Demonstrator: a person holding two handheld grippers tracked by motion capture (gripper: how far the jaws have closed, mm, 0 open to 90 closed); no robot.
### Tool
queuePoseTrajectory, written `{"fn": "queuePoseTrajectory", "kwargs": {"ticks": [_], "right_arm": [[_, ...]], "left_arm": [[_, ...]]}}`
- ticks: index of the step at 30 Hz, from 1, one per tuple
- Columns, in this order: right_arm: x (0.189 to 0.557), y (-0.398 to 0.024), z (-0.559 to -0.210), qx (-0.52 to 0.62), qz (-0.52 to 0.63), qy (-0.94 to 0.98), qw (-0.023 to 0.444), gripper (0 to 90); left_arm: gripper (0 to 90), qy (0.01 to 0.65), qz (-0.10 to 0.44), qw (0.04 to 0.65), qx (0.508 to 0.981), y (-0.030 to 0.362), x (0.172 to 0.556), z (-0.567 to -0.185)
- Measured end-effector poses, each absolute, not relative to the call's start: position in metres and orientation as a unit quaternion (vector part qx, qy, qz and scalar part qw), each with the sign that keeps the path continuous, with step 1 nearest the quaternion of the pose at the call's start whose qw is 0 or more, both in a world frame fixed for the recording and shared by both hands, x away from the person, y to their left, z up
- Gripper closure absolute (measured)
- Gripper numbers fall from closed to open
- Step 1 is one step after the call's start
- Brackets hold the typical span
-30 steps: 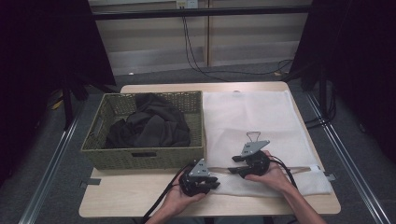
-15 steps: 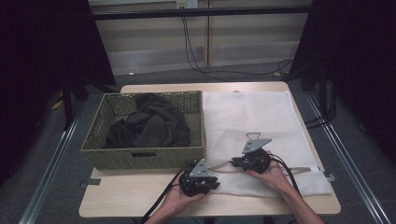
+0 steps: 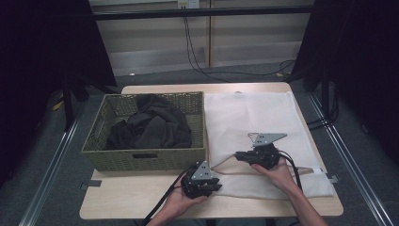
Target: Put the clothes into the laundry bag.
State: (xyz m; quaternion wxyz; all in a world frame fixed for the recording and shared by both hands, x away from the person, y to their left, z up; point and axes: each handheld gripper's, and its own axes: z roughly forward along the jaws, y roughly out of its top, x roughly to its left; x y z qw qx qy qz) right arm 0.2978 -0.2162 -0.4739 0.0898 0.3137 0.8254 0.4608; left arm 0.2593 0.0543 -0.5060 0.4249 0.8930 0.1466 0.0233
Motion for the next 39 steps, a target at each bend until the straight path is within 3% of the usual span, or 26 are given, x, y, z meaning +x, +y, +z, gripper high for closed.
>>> {"fn": "queuePoseTrajectory", "kwargs": {"ticks": [16, 26, 28, 29, 39], "right_arm": [[0.3, -0.222, -0.44, 0.304, 0.502, 0.803, 0.108, 88.4], [0.306, -0.214, -0.43, 0.301, 0.511, 0.8, 0.09, 89.5], [0.306, -0.213, -0.428, 0.301, 0.515, 0.798, 0.088, 89.5], [0.306, -0.214, -0.428, 0.303, 0.518, 0.795, 0.088, 89.5], [0.307, -0.222, -0.428, 0.314, 0.537, 0.779, 0.081, 89.7]], "left_arm": [[74.5, 0.146, 0.033, 0.426, 0.892, 0.053, 0.259, -0.506], [73.9, 0.152, 0.029, 0.422, 0.893, 0.053, 0.26, -0.506], [71.7, 0.163, 0.035, 0.425, 0.89, 0.052, 0.26, -0.506], [64.6, 0.161, 0.018, 0.428, 0.889, 0.053, 0.263, -0.505], [53.1, 0.176, 0.003, 0.489, 0.854, 0.065, 0.259, -0.488]]}}
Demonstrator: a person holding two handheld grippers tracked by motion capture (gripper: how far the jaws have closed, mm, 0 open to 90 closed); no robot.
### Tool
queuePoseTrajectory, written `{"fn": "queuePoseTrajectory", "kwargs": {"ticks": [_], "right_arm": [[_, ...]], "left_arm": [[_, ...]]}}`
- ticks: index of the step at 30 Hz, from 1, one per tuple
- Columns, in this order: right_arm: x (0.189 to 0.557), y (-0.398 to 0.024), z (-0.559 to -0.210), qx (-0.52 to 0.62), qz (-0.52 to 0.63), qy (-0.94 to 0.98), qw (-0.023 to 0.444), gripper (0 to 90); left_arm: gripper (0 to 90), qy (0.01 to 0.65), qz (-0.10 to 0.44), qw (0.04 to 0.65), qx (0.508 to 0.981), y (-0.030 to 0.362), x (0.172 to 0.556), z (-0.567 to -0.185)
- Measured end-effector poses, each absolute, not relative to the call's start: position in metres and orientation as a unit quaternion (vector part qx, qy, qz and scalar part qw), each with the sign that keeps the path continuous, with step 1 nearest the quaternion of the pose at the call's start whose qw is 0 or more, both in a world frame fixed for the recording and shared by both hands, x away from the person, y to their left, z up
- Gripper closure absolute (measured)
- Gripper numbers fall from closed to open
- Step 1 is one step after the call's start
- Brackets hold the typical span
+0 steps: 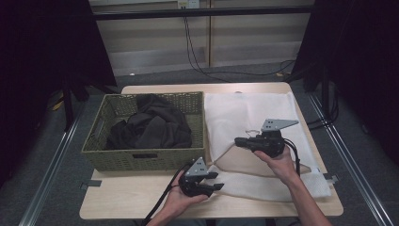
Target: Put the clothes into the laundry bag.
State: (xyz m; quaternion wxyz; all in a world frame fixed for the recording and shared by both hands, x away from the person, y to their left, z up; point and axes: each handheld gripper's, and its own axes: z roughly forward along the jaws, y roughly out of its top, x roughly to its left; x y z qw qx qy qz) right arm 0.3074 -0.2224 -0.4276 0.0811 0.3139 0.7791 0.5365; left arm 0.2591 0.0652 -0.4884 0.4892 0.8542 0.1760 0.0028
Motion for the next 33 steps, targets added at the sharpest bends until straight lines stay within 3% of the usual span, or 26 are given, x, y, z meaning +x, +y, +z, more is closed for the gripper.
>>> {"fn": "queuePoseTrajectory", "kwargs": {"ticks": [11, 23, 33], "right_arm": [[0.305, -0.231, -0.423, 0.316, 0.542, 0.774, 0.084, 89.6], [0.302, -0.234, -0.421, 0.317, 0.544, 0.772, 0.09, 89.7], [0.303, -0.234, -0.421, 0.317, 0.542, 0.773, 0.092, 89.6]], "left_arm": [[41.8, 0.196, 0.032, 0.525, 0.828, 0.122, 0.267, -0.439], [27.2, 0.236, 0.11, 0.534, 0.804, 0.199, 0.293, -0.395], [23.0, 0.273, 0.138, 0.515, 0.801, 0.248, 0.332, -0.381]]}}
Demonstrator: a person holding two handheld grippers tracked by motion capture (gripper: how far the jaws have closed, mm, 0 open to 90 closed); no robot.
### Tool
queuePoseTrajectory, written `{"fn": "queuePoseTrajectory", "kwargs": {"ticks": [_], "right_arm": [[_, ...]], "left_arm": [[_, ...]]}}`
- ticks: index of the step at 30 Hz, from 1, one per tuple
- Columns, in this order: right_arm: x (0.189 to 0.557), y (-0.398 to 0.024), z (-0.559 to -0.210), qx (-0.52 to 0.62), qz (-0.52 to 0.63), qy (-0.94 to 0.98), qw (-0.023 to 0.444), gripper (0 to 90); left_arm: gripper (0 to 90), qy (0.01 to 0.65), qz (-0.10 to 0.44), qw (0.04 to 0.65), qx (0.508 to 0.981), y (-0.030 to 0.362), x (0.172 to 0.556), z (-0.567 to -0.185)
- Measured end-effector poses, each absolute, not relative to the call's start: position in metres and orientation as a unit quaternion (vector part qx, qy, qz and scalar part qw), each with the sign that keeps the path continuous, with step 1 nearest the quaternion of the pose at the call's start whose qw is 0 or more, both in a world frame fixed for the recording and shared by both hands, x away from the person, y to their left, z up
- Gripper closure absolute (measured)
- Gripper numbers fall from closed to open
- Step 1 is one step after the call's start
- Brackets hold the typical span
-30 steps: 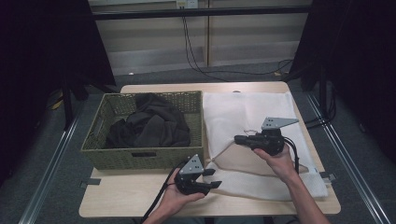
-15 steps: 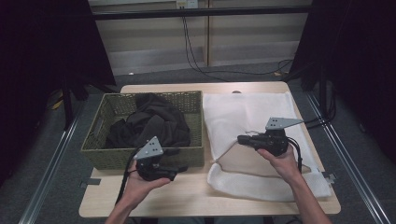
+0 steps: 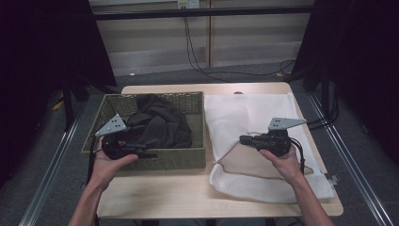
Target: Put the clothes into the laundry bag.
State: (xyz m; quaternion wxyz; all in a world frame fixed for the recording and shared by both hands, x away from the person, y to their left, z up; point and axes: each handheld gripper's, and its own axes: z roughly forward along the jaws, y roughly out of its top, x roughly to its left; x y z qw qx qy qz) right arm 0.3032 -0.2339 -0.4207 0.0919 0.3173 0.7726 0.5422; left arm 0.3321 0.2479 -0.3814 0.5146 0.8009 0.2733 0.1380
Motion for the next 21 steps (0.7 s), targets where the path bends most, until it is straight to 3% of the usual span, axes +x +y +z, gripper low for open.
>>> {"fn": "queuePoseTrajectory", "kwargs": {"ticks": [12, 21], "right_arm": [[0.305, -0.234, -0.421, 0.316, 0.542, 0.773, 0.093, 89.6], [0.307, -0.231, -0.425, 0.316, 0.538, 0.777, 0.089, 89.7]], "left_arm": [[5.4, 0.279, 0.16, 0.468, 0.823, 0.274, 0.375, -0.367], [6.7, 0.285, 0.126, 0.429, 0.848, 0.283, 0.401, -0.376]]}}
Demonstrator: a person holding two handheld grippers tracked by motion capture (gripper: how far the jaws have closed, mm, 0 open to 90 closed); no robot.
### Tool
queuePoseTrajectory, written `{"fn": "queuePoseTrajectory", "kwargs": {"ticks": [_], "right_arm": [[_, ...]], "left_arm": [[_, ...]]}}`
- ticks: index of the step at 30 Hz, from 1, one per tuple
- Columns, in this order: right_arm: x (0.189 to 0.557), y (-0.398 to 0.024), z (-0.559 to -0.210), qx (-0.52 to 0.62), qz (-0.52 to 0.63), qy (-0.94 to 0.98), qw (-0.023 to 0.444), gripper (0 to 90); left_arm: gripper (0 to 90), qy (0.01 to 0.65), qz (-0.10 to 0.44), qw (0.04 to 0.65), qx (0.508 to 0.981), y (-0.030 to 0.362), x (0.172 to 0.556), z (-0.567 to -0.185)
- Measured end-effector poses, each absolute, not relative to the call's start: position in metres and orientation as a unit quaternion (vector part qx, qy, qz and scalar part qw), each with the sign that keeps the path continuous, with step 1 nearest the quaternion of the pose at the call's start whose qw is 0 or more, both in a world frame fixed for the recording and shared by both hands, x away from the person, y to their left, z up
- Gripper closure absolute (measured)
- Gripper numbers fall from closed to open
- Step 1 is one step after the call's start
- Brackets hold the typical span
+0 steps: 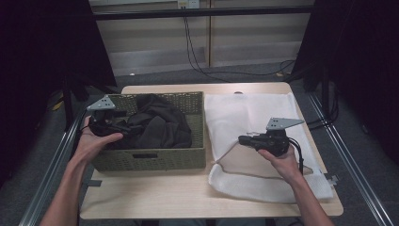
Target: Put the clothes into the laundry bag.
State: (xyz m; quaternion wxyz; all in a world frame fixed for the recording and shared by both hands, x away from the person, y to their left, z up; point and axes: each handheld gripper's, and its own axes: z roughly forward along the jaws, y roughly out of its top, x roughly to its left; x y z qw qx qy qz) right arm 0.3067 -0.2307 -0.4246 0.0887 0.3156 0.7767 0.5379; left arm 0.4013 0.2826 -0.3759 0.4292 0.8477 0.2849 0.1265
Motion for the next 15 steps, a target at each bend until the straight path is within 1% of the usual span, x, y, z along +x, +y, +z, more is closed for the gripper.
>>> {"fn": "queuePoseTrajectory", "kwargs": {"ticks": [3, 4, 5, 6, 7, 9, 10, 11, 13, 15], "right_arm": [[0.308, -0.229, -0.426, 0.315, 0.535, 0.779, 0.087, 89.6], [0.308, -0.229, -0.426, 0.315, 0.535, 0.779, 0.087, 89.6], [0.308, -0.228, -0.427, 0.314, 0.535, 0.779, 0.088, 89.6], [0.308, -0.228, -0.427, 0.314, 0.534, 0.78, 0.088, 89.6], [0.308, -0.228, -0.427, 0.315, 0.534, 0.78, 0.088, 89.6], [0.308, -0.229, -0.427, 0.315, 0.534, 0.78, 0.087, 89.7], [0.308, -0.23, -0.428, 0.316, 0.534, 0.78, 0.088, 89.6], [0.308, -0.23, -0.428, 0.316, 0.534, 0.78, 0.088, 89.6], [0.309, -0.23, -0.428, 0.316, 0.533, 0.78, 0.09, 89.6], [0.31, -0.229, -0.43, 0.318, 0.53, 0.781, 0.088, 89.6]], "left_arm": [[5.3, 0.272, 0.127, 0.419, 0.857, 0.276, 0.409, -0.382], [5.3, 0.268, 0.12, 0.413, 0.862, 0.273, 0.411, -0.384], [3.0, 0.266, 0.109, 0.414, 0.863, 0.272, 0.415, -0.386], [4.3, 0.273, 0.113, 0.404, 0.866, 0.269, 0.417, -0.387], [3.0, 0.275, 0.111, 0.405, 0.865, 0.265, 0.418, -0.389], [3.2, 0.261, 0.092, 0.411, 0.869, 0.262, 0.42, -0.393], [3.7, 0.258, 0.082, 0.4, 0.876, 0.259, 0.422, -0.397], [3.7, 0.259, 0.076, 0.389, 0.881, 0.259, 0.424, -0.399], [3.0, 0.278, 0.065, 0.389, 0.876, 0.258, 0.43, -0.408], [2.2, 0.277, 0.066, 0.383, 0.879, 0.256, 0.433, -0.415]]}}
